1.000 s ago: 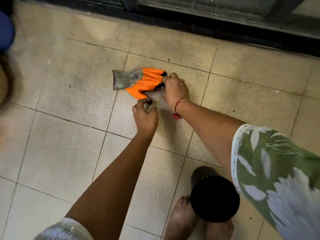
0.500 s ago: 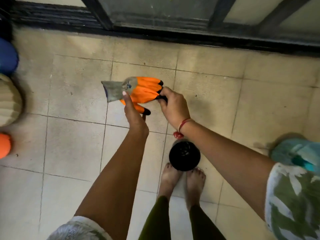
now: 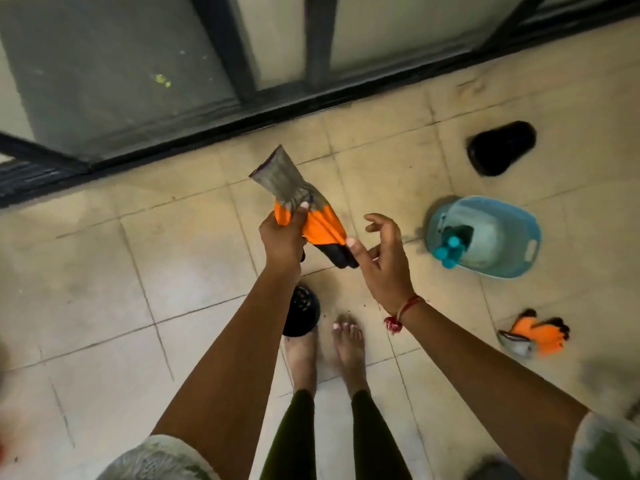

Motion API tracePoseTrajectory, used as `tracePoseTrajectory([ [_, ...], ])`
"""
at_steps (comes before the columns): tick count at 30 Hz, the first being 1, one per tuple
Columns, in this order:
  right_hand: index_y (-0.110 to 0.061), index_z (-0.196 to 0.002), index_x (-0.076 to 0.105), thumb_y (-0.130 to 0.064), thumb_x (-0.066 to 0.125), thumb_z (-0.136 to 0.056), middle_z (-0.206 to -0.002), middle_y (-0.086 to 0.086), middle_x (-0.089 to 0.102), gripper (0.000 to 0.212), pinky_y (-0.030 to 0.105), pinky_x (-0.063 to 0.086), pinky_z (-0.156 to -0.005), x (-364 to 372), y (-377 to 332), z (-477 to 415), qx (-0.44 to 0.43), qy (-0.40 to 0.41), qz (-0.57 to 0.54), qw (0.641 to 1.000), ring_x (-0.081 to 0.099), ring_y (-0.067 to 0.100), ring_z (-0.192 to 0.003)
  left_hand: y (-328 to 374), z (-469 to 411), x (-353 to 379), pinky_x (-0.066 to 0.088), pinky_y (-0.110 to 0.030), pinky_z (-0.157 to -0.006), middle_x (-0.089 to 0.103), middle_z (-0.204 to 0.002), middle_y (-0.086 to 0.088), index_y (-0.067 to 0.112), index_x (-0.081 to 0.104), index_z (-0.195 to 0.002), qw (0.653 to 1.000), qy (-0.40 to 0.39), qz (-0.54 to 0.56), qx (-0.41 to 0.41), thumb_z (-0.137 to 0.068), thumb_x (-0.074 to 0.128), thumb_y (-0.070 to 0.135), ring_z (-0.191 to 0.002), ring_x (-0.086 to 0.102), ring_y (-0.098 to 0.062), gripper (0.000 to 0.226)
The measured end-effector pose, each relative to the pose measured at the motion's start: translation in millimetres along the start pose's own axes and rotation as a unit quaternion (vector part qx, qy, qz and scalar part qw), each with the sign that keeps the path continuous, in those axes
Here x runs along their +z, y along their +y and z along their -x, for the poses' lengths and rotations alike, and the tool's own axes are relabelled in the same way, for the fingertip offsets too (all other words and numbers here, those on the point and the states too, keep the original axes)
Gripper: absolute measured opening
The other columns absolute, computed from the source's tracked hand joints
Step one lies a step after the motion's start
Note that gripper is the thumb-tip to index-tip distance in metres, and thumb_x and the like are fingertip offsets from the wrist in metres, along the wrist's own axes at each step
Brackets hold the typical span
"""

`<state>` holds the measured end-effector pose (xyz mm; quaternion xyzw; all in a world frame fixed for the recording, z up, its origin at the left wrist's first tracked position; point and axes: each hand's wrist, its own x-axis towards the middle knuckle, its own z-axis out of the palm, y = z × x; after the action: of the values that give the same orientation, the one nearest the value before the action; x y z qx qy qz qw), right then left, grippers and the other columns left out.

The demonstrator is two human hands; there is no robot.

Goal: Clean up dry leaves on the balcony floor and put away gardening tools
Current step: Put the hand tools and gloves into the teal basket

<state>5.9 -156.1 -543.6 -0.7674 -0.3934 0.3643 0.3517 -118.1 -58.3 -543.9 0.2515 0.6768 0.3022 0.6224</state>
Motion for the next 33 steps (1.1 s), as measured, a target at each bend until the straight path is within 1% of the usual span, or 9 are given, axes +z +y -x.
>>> tracePoseTrajectory([
  [2, -0.018, -0.127, 0.045, -0.056, 0.048, -0.083, -0.11, 0.002, 0.047, 0.058, 0.014, 0.045, -0.059, -32, 15, 2, 0.02, 0.063, -0.007, 0.998, 0.049, 0.002, -0.067, -1, 14, 29, 0.031, -0.011, -0.037, 0.048, -0.041, 0.014, 0.01, 0.061, -0.086, 0.996, -0.064, -0.054, 0.025, -0.088, 0.066, 0.013, -0.036, 0.041, 0.002, 0.007],
  [6, -0.024, -0.122, 0.047, -0.055, 0.049, -0.087, -0.11, 0.007, 0.051, 0.047, 0.042, 0.055, -0.072, -85, 48, 10, 0.091, 0.159, -0.067, 0.981, 0.056, 0.012, -0.085, -14, 48, 79, 0.042, -0.012, -0.05, 0.06, -0.064, 0.01, 0.012, 0.064, -0.084, 0.975, -0.167, -0.139, 0.057, -0.087, 0.067, 0.01, -0.048, 0.055, 0.006, 0.005],
  [12, -0.016, -0.107, 0.056, -0.028, 0.05, -0.097, -0.092, -0.005, 0.059, 0.017, 0.027, 0.055, -0.068, -152, 92, 43, 0.167, 0.251, -0.121, 0.946, 0.06, 0.014, -0.082, -62, 102, 151, 0.048, -0.021, -0.062, 0.062, -0.071, 0.002, 0.008, 0.062, -0.086, 0.93, -0.275, -0.235, 0.067, -0.092, 0.06, 0.024, -0.062, 0.059, 0.0, 0.017],
  [16, -0.026, -0.097, 0.056, -0.036, 0.049, -0.095, -0.081, -0.012, 0.06, 0.012, 0.039, 0.055, -0.069, -193, 136, 78, 0.222, 0.308, -0.124, 0.917, 0.06, 0.014, -0.075, -92, 146, 198, 0.042, -0.024, -0.059, 0.049, -0.053, 0.009, 0.013, 0.045, -0.059, 0.891, -0.364, -0.262, 0.062, -0.093, 0.053, 0.036, -0.054, 0.048, -0.006, 0.042],
  [19, -0.018, -0.097, 0.058, -0.028, 0.05, -0.096, -0.076, -0.006, 0.06, 0.012, 0.032, 0.052, -0.063, -228, 164, 105, 0.271, 0.362, -0.144, 0.881, 0.06, 0.009, -0.067, -112, 175, 228, 0.045, -0.03, -0.065, 0.056, -0.065, -0.004, 0.017, 0.054, -0.067, 0.861, -0.376, -0.333, 0.082, -0.077, 0.054, 0.053, -0.065, 0.054, -0.014, 0.038],
  [23, -0.024, -0.09, 0.058, -0.031, 0.051, -0.095, -0.075, 0.004, 0.062, 0.011, 0.035, 0.053, -0.063, -267, 206, 144, 0.341, 0.398, -0.156, 0.837, 0.062, 0.025, -0.07, -139, 203, 260, 0.051, -0.028, -0.082, 0.068, -0.1, -0.008, 0.011, 0.064, -0.106, 0.846, -0.407, -0.341, 0.05, -0.091, 0.055, 0.043, -0.089, 0.064, -0.011, 0.036],
  [26, -0.038, -0.078, 0.057, -0.049, 0.048, -0.084, -0.078, 0.004, 0.064, 0.015, 0.05, 0.054, -0.068, -276, 250, 171, 0.392, 0.406, -0.156, 0.811, 0.064, 0.033, -0.079, -161, 209, 274, 0.054, -0.034, -0.087, 0.071, -0.1, -0.001, 0.027, 0.067, -0.099, 0.827, -0.405, -0.387, 0.055, -0.082, 0.059, 0.06, -0.095, 0.066, -0.013, 0.038],
  [28, -0.037, -0.074, 0.058, -0.041, 0.051, -0.085, -0.075, 0.002, 0.062, 0.014, 0.046, 0.054, -0.068, -276, 268, 185, 0.424, 0.408, -0.167, 0.791, 0.063, 0.033, -0.078, -178, 207, 279, 0.054, -0.04, -0.084, 0.072, -0.093, -0.001, 0.032, 0.065, -0.088, 0.799, -0.405, -0.437, 0.08, -0.071, 0.059, 0.069, -0.091, 0.067, -0.017, 0.041],
  [33, -0.018, -0.082, 0.06, -0.014, 0.052, -0.093, -0.075, 0.008, 0.061, 0.014, 0.03, 0.045, -0.057, -275, 281, 193, 0.471, 0.405, -0.208, 0.756, 0.057, 0.023, -0.065, -210, 190, 296, 0.05, -0.044, -0.09, 0.069, -0.106, -0.006, 0.015, 0.062, -0.108, 0.738, -0.403, -0.533, 0.096, -0.071, 0.051, 0.065, -0.101, 0.063, -0.024, 0.063],
])
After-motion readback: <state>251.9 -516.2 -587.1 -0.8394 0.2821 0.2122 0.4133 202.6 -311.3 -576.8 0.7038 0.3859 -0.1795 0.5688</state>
